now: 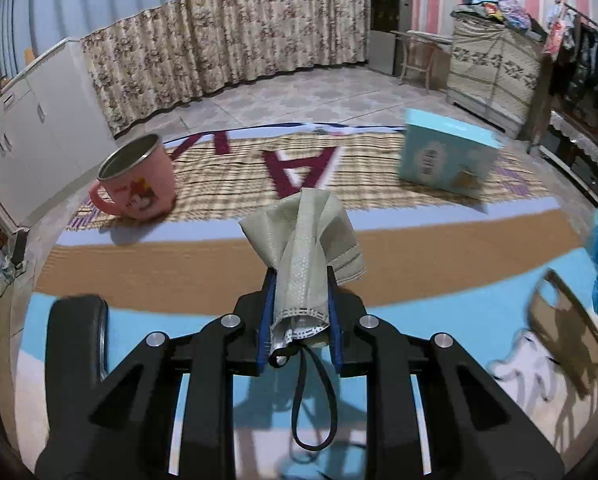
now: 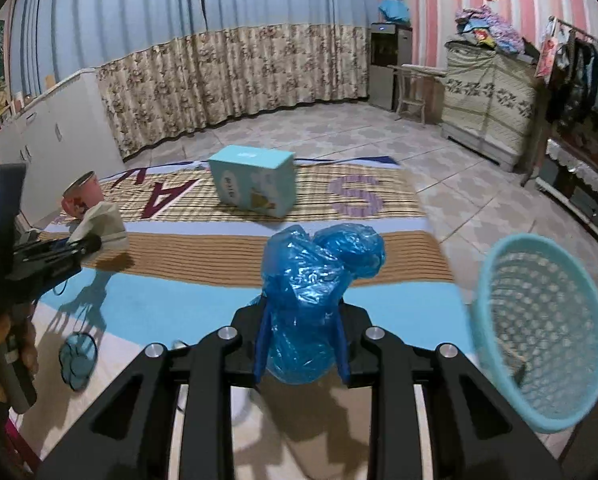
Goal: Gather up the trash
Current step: 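Carry the mask and blue bag in both tools over the blue basket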
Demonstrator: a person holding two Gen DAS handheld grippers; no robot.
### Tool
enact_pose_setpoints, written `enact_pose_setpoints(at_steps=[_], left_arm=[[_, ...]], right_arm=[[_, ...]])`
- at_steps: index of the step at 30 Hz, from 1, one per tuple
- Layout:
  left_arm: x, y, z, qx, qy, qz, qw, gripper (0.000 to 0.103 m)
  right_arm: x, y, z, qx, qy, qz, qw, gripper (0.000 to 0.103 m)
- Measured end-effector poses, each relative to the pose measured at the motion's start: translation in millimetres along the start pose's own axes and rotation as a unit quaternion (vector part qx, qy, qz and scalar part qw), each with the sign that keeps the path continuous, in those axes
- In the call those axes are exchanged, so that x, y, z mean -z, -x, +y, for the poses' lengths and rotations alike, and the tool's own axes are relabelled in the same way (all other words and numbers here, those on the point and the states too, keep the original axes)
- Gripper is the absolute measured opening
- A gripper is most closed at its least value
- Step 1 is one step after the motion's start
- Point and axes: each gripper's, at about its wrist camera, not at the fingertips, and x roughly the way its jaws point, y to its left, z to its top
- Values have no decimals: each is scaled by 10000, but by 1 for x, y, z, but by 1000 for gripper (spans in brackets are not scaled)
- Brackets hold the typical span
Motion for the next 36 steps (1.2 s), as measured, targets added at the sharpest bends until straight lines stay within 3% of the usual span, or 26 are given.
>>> enact_pose_setpoints(at_steps=[15,24,36], left_arm=[[18,74,-166,740,-927,-617,9910,21],[18,76,-258,1244,-1359,-609,9810,21],[3,69,-355,1848,-1687,-623,9662,21]], right_arm=[[22,60,-113,640,-503,-244,9964,27],[19,77,-197,1095,-999,-382,9882,27],[23,58,-247,1251,-1161,-258,9850,27]])
